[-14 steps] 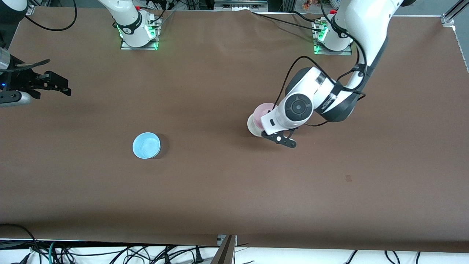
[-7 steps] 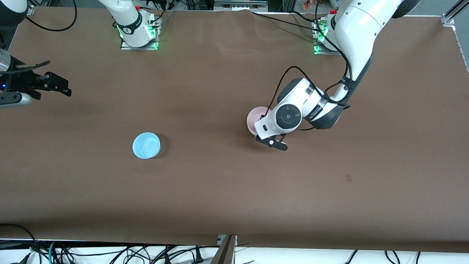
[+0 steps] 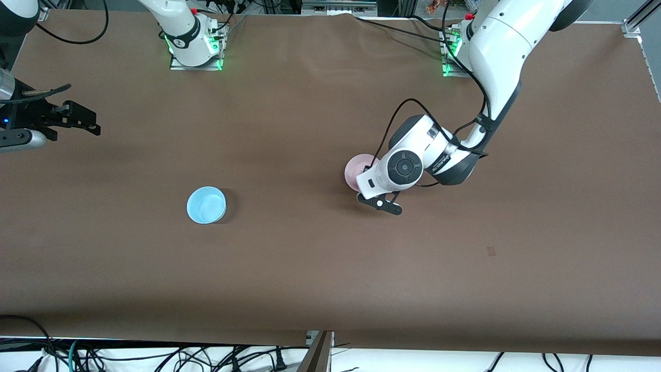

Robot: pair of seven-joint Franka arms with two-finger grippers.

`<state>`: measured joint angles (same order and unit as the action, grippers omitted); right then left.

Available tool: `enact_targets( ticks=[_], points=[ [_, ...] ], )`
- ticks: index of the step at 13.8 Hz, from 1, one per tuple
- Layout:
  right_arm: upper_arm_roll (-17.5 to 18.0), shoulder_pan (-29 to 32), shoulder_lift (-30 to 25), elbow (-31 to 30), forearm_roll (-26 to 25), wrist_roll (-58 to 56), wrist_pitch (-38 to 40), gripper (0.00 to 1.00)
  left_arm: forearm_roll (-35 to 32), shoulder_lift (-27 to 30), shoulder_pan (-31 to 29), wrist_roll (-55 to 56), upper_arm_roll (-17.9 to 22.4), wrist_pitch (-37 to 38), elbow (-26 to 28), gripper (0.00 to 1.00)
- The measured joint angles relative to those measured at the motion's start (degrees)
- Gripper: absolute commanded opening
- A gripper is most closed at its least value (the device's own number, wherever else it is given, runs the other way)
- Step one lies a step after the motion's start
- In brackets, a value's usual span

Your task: Stack pink and blue bowls on white bowl

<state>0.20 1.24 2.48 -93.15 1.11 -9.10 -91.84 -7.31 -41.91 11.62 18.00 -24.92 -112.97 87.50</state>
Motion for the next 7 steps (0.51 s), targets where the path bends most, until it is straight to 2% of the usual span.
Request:
enact_targets(
  ticks=[7],
  points=[
    [-0.25,0.06,0.0,0.0,0.0,-0.05,-0.05,0.99,0.0,0.0,0.13,0.11,0.06,0.0,0.52,0.0]
  ],
)
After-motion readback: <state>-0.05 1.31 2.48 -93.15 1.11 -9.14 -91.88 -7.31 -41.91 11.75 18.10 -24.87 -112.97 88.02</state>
